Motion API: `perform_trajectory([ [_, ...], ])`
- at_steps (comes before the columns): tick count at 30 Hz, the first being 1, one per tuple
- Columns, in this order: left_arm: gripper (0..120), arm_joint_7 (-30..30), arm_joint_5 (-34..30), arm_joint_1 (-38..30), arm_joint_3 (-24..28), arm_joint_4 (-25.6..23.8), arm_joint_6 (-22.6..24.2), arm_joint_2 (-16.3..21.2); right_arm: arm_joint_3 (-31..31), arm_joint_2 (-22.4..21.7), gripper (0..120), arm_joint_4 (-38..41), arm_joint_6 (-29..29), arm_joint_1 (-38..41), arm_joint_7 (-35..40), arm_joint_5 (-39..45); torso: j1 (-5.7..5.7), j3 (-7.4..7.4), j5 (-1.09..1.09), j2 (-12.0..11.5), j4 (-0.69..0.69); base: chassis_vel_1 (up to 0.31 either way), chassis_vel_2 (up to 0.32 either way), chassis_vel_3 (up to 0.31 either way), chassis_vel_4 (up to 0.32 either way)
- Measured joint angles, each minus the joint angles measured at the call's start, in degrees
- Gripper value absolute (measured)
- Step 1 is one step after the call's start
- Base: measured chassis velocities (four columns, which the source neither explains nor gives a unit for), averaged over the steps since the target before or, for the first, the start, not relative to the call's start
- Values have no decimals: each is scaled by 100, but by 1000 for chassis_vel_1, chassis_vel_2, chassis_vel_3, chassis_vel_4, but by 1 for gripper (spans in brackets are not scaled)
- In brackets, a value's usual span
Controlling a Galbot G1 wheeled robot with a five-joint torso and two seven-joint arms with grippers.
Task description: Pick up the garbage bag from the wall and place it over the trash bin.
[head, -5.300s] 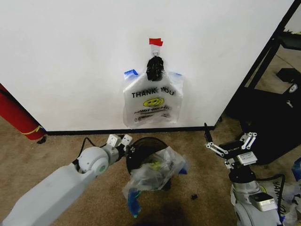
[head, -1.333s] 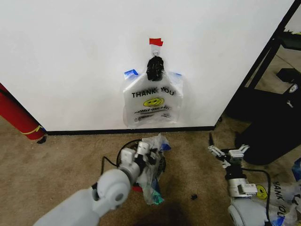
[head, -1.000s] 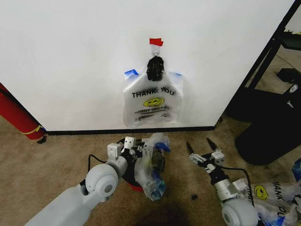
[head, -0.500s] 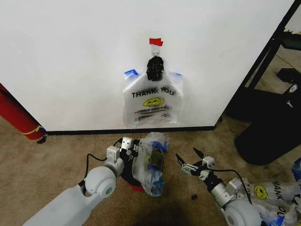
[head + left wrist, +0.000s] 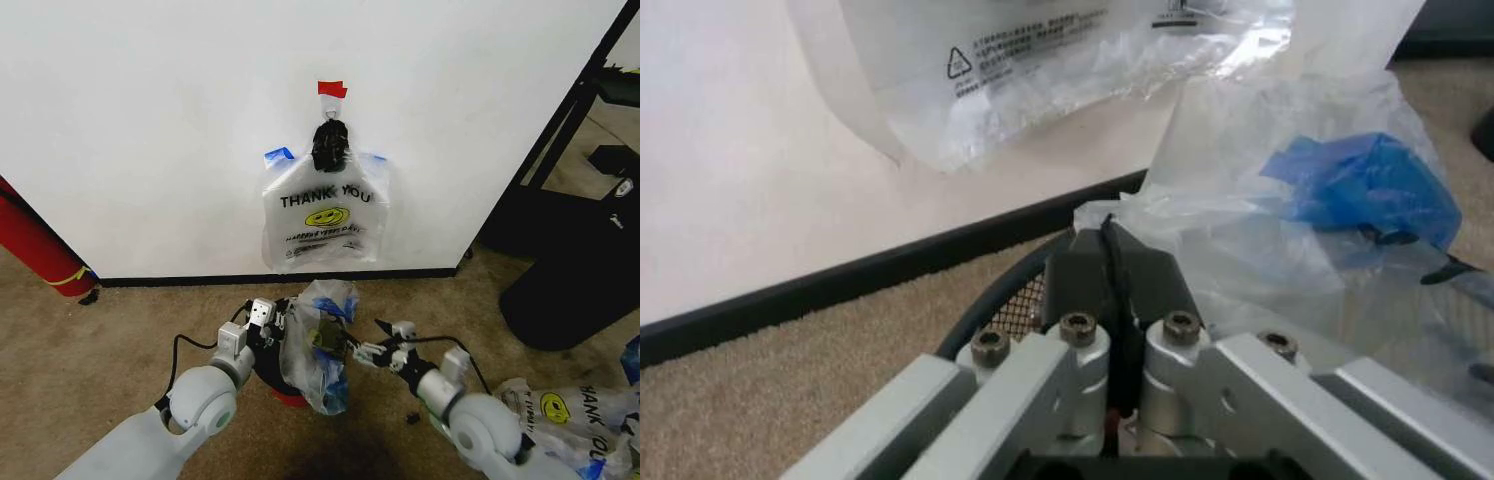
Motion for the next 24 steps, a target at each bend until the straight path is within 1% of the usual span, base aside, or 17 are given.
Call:
perform_trajectory([
  [2,0,7,11,12,-40,-15,-16,2,-123,73,100,-59,-441,282,166,249,0,0,0,0,0,0,0,0,0],
  [3,0,7,11,12,-40,-15,-16,2,-123,73,100,-59,-441,282,166,249,0,0,0,0,0,0,0,0,0],
  [5,0,9,17,42,-92,-39,-28,4,-180,182,100,-121,-842,478,196,429,0,0,0,0,0,0,0,0,0],
  [9,0,10,19,137,-165,-115,-46,29,-224,416,100,-155,-1545,668,296,527,0,0,0,0,0,0,0,0,0],
  [10,0,10,19,137,-165,-115,-46,29,-224,416,100,-155,-1545,668,296,527,0,0,0,0,0,0,0,0,0],
  [11,0,9,19,177,-182,-147,-54,35,-228,499,100,-155,-1856,711,408,554,0,0,-1,0,0,0,0,0,0],
  [12,0,8,19,208,-191,-168,-62,37,-241,568,100,-168,-2012,733,515,572,0,0,0,0,0,0,0,0,0],
  [16,0,4,29,298,-209,-203,-98,40,-253,757,100,-312,-2199,774,865,578,0,0,0,0,0,0,0,0,0],
  [21,0,4,88,340,-188,-185,-158,8,-197,874,100,-435,-2245,761,928,581,0,0,0,0,0,0,0,0,0],
  [24,0,2,99,360,-175,-185,-179,-12,-164,935,90,-483,-2239,731,988,593,0,0,0,0,0,0,0,0,0],
])
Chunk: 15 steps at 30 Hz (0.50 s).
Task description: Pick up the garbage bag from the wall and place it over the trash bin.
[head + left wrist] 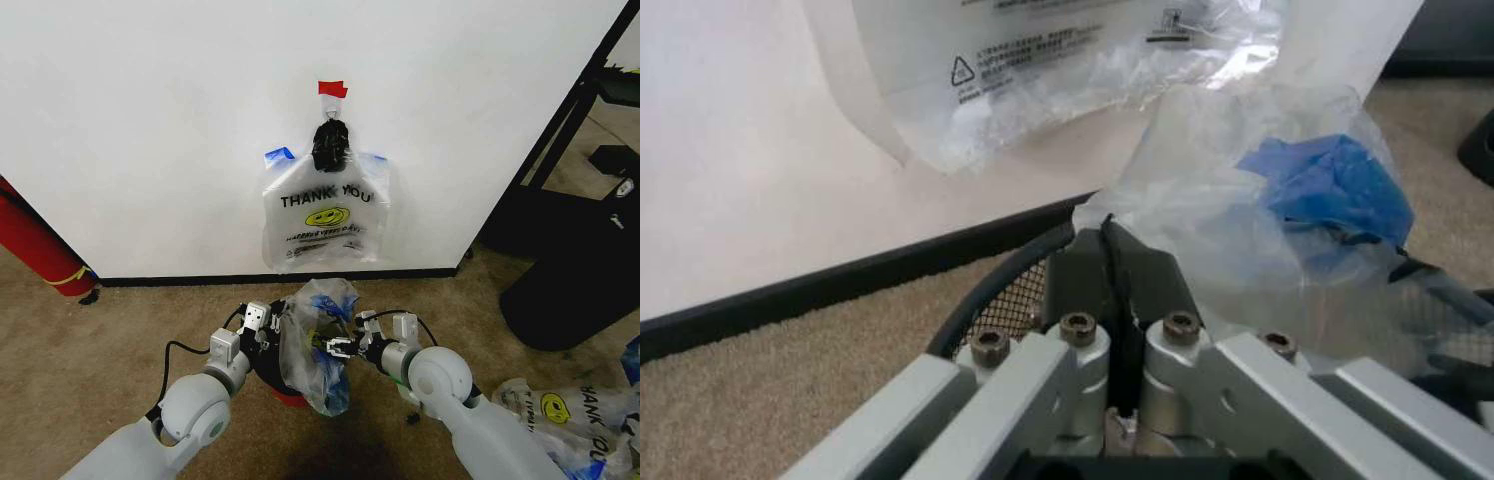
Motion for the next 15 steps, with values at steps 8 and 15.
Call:
perform_trajectory([
  [8,0,-11,8,37,0,-48,-5,0,52,3,65,-12,8,-71,21,34,0,0,0,0,0,0,0,0,0],
  [15,0,-20,109,352,-33,-302,-20,-45,64,191,35,-51,41,-106,484,178,0,0,0,0,1,0,0,0,0],
])
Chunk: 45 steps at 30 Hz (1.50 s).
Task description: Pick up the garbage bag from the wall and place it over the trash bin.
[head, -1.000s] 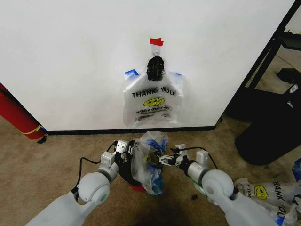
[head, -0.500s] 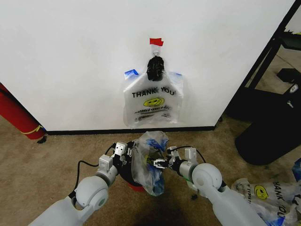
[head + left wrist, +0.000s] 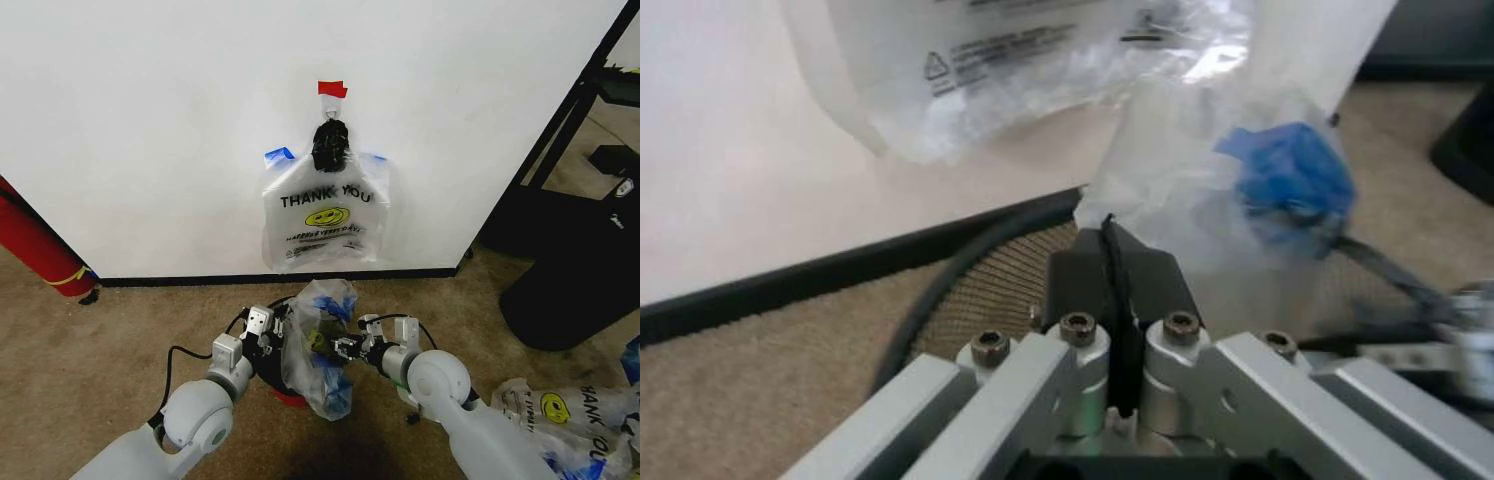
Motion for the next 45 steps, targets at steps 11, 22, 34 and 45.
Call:
perform_trajectory([
  [11,0,64,784,699,-305,-363,-326,-226,35,289,0,148,1001,-378,831,-132,0,0,1,0,2,0,0,0,0],
  [22,0,5,1446,1022,-533,-637,-572,-286,555,174,0,1099,1689,-1474,836,-687,0,0,1,-1,-1,0,0,0,0],
  [34,0,-180,1940,1150,-801,-624,-476,-158,1132,-457,0,2093,1662,-2166,576,-877,0,0,0,-1,0,0,0,0,0],
  [45,8,-60,2171,1256,-820,-337,-1161,-149,1250,-642,0,2341,1446,-2207,573,-785,0,0,0,-1,0,0,0,0,0],
])
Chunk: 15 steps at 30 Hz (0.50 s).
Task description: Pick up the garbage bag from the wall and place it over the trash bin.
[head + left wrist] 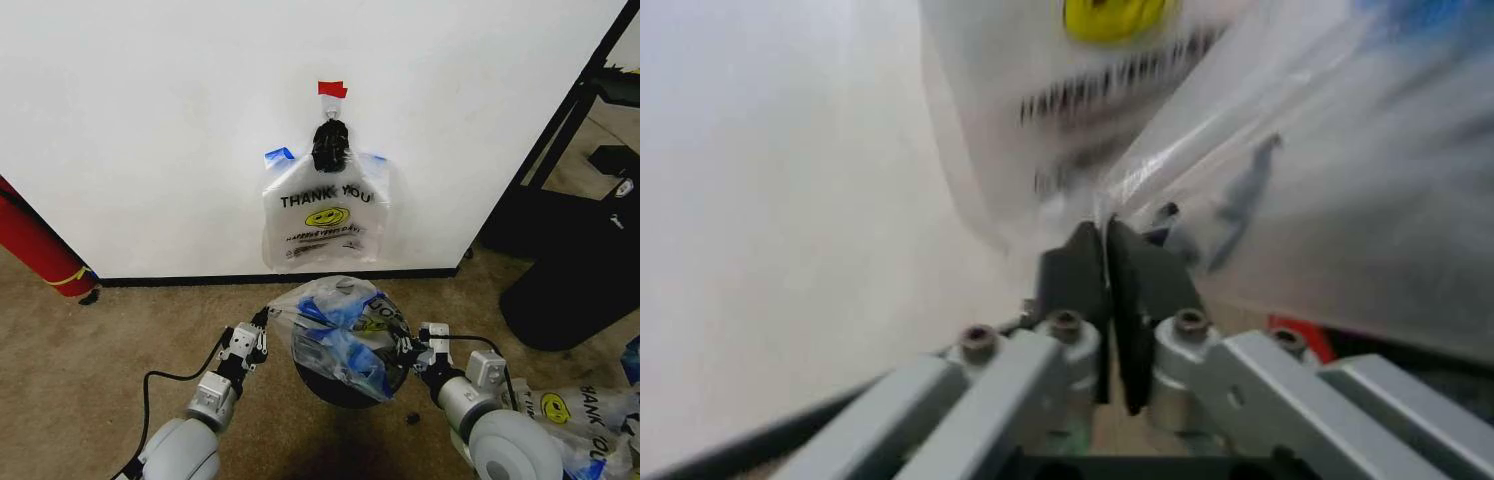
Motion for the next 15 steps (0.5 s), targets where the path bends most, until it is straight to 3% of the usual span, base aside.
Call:
perform_trajectory([
  [1,8,0,0,0,0,0,0,0,0,0,0,0,0,0,0,0,0,0,0,0,0,0,0,0,0],
  [3,17,168,227,35,-122,13,-428,2,-21,37,0,-181,16,78,19,-110,0,0,1,0,-1,0,0,0,0],
  [6,29,781,698,83,-432,116,-993,61,-35,66,0,-368,73,181,13,-284,0,0,0,0,0,0,0,0,0],
  [7,29,781,698,83,-432,116,-993,61,-35,66,0,-368,73,181,13,-284,0,0,0,0,0,0,0,0,0],
  [12,52,2292,1832,-222,-992,597,-2518,208,-118,40,0,-560,216,278,-71,-679,0,0,0,0,-1,0,0,0,0],
  [13,52,2292,1832,-222,-992,597,-2518,208,-118,40,0,-560,216,278,-71,-679,0,0,0,0,-1,0,0,0,0],
  [15,60,2507,2444,-474,-966,761,-2951,198,-195,28,0,-541,242,244,-144,-862,0,0,1,0,-1,0,0,0,0],
])
